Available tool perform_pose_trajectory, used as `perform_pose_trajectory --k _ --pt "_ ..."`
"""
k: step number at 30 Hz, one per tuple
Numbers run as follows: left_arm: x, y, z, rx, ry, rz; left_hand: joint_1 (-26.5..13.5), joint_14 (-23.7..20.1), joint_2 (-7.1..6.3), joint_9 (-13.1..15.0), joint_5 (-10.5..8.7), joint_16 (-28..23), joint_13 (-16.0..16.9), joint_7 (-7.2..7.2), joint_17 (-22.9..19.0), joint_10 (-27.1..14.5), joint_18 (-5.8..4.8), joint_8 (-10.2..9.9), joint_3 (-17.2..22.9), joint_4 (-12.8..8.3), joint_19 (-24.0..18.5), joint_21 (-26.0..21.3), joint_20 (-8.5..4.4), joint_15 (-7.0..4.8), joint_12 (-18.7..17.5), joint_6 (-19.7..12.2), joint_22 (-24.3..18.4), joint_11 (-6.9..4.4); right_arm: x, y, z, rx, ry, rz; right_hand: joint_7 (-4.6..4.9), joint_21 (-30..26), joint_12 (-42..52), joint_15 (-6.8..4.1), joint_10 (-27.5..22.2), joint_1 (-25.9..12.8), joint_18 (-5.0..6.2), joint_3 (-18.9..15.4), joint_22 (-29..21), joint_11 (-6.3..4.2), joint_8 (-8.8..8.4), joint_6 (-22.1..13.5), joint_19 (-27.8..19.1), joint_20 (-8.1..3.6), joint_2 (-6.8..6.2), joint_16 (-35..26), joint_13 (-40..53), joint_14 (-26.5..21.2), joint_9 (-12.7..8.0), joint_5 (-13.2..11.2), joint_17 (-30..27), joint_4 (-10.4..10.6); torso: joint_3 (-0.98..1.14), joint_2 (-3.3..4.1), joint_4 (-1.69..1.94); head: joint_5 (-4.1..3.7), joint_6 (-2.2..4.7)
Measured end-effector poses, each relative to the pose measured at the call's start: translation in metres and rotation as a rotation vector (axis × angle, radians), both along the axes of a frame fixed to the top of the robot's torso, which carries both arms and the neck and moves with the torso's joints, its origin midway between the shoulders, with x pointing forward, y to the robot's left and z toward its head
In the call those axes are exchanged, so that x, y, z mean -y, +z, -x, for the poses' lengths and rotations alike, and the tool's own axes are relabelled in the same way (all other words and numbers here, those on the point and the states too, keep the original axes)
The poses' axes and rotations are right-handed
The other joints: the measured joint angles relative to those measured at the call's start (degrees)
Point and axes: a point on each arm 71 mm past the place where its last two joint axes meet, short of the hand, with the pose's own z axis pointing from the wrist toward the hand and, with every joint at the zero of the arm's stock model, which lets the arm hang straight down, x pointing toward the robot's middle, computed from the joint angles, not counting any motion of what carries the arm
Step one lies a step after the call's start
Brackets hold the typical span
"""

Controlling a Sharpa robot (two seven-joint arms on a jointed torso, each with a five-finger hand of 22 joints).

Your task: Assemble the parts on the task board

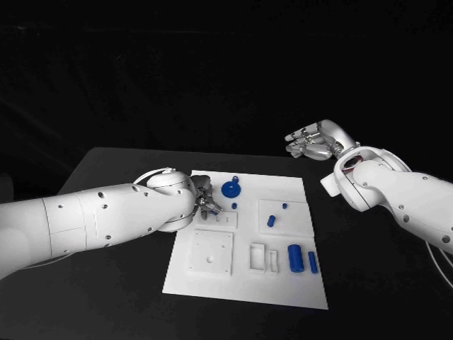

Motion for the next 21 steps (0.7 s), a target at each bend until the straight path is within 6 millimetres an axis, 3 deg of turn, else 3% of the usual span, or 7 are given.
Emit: perform_pose_trajectory --k 3,8,15,21 --pt "0.0011 -0.0016 0.0007 -0.006 -0.001 -0.003 0.0 0.0 0.0 0.0 0.01 0.0 0.0 0.0 0.1 0.0 0.0 0.0 0.0 0.0 0.0 0.0 0.0 0.0 0.0 0.0 0.0 0.0 -0.0015 0.001 -0.0025 -0.003 0.002 -0.025 0.01 0.0 -0.9 0.7 -0.7 -0.2 0.06 2.6 -6.5 0.65 0.0 0.0 -1.1 0.85 -0.21 0.0 -0.2 -1.1 0.0 0.0 -5.6 0.0 -0.01 -0.01 0.04 0.02 -0.1" --pt "0.0028 -0.0047 0.0022 -0.015 -0.003 -0.005 -0.1 0.0 -0.08 -0.2 0.02 0.0 0.0 0.19 0.2 0.0 0.0 0.0 0.0 0.0 0.0 0.0 0.0 0.0 0.0 0.2 0.0 0.0 -0.0056 0.002 -0.0044 -0.003 0.011 -0.065 0.01 0.0 -0.9 1.13 -1.5 -0.2 0.07 4.9 -12.2 1.02 0.0 0.0 -1.3 1.06 -0.21 0.0 -0.2 -2.0 0.0 0.7 -6.7 0.4 -0.08 -0.01 0.03 0.02 -0.16" --pt "0.0056 -0.0066 0.0049 -0.023 -0.01 -0.005 -0.3 0.0 -0.2 -0.2 0.02 0.0 -0.1 0.19 0.2 0.0 0.0 0.0 -0.1 -0.2 0.0 0.3 0.0 0.01 0.3 0.2 0.0 0.0 -0.007 0.0029 -0.0076 -0.008 0.005 -0.13 0.01 0.0 -0.9 1.54 -2.8 -0.4 0.06 5.6 -17.0 1.32 0.0 0.0 -1.9 1.91 -0.8 0.0 -0.2 -3.4 0.0 0.7 -6.8 0.9 -0.11 0.01 0.0 -0.1 -0.29" --pt "0.0076 -0.0088 0.0076 -0.03 -0.016 -0.007 -0.5 0.0 -0.31 -0.4 0.02 0.0 -0.1 0.19 0.3 0.0 0.0 0.0 0.3 -0.6 0.0 0.3 0.0 0.02 0.3 0.2 0.0 0.0 -0.007 0.0032 -0.0092 -0.014 -0.002 -0.165 0.0 0.0 -0.9 1.55 -2.8 -0.3 0.31 5.5 -17.6 1.32 0.0 0.0 -1.7 2.1 -0.92 0.0 -0.2 -3.4 0.0 0.7 -6.8 1.1 -0.11 0.05 -0.03 -0.18 -0.41"
